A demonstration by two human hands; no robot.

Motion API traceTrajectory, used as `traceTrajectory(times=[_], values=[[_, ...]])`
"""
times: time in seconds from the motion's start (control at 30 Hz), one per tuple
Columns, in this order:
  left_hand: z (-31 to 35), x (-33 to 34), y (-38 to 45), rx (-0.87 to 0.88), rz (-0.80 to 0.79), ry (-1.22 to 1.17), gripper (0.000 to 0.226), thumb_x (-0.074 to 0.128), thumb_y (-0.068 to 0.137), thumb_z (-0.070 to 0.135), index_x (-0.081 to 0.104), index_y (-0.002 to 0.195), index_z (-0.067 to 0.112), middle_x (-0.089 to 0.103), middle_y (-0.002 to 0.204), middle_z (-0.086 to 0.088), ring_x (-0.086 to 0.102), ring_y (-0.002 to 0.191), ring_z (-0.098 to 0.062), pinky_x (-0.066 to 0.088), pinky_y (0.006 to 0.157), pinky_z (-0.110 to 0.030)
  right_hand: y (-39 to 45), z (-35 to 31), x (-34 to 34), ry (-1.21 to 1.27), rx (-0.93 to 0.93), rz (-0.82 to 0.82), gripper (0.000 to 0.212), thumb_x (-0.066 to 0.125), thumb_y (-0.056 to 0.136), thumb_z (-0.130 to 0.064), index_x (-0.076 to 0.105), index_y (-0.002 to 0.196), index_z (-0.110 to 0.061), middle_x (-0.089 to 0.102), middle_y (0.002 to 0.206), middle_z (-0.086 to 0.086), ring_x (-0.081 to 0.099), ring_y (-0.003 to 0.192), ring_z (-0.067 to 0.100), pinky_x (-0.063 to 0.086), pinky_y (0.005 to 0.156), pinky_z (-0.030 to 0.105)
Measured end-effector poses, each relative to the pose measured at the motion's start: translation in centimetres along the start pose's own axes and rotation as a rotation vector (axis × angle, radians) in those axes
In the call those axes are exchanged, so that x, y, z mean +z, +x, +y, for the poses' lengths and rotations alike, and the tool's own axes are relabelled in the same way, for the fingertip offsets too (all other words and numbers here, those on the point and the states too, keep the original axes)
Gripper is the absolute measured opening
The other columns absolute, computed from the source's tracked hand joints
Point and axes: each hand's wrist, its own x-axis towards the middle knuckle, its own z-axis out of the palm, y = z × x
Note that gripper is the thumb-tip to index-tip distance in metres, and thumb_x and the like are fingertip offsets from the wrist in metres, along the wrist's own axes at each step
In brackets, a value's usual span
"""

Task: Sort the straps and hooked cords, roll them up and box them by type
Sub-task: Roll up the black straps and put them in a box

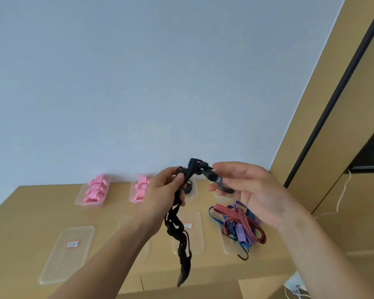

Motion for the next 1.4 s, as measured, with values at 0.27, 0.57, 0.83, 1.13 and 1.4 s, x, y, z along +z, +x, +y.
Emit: traceTrajectory(times=[0.27, 0.57, 0.83, 1.13, 1.4], values=[[1.2, 1.8, -1.5, 0.123, -0.154, -0.075, 0.035, 0.049, 0.096, 0.033, 0.07, 0.122, 0.024, 0.071, 0.12, -0.007, 0.066, 0.112, -0.031, 0.052, 0.099, -0.054, 0.8, -1.7, 0.8, 0.194, -0.113, 0.116, 0.016, 0.061, 0.087, 0.009, 0.071, 0.1, 0.007, 0.072, 0.088, 0.025, 0.075, 0.086, 0.032, 0.06, 0.072, 0.024], [1.4, 2.1, -1.5, 0.056, -0.178, -0.346, 0.049, 0.041, 0.091, 0.027, 0.072, 0.113, -0.004, 0.069, 0.118, -0.024, 0.057, 0.096, -0.037, 0.055, 0.081, -0.056, 2.1, -3.1, 1.3, 0.141, -0.238, 0.219, 0.013, 0.063, 0.089, 0.01, 0.07, 0.1, 0.006, 0.073, 0.099, 0.025, 0.074, 0.087, 0.033, 0.06, 0.082, 0.032], [2.4, 2.5, -1.4, 0.086, -0.253, -0.051, 0.045, 0.058, 0.092, 0.044, 0.074, 0.107, 0.004, 0.074, 0.094, -0.015, 0.07, 0.089, -0.026, 0.055, 0.087, -0.041, 3.0, -3.2, 1.9, -0.043, -0.238, 0.224, 0.021, 0.065, 0.093, -0.002, 0.068, 0.112, -0.01, 0.077, 0.092, 0.011, 0.066, 0.08, 0.02, 0.053, 0.07, 0.029], [2.3, 2.8, -0.9, 0.056, -0.197, -0.088, 0.02, 0.066, 0.089, 0.023, 0.074, 0.091, 0.005, 0.067, 0.082, -0.014, 0.065, 0.084, -0.032, 0.056, 0.083, -0.043, 3.2, -2.2, 1.8, -0.226, -0.139, 0.095, 0.016, 0.074, 0.086, -0.006, 0.072, 0.102, -0.004, 0.077, 0.092, 0.015, 0.074, 0.092, 0.032, 0.059, 0.087, 0.043], [2.7, 3.2, -0.6, -0.042, -0.233, -0.15, 0.043, 0.054, 0.079, 0.02, 0.066, 0.114, -0.001, 0.073, 0.097, -0.017, 0.067, 0.076, -0.028, 0.052, 0.063, -0.032, 3.9, -1.1, 1.6, -0.238, -0.262, 0.238, 0.008, 0.07, 0.09, -0.007, 0.075, 0.096, -0.011, 0.076, 0.084, 0.008, 0.073, 0.081, 0.02, 0.058, 0.073, 0.033]])
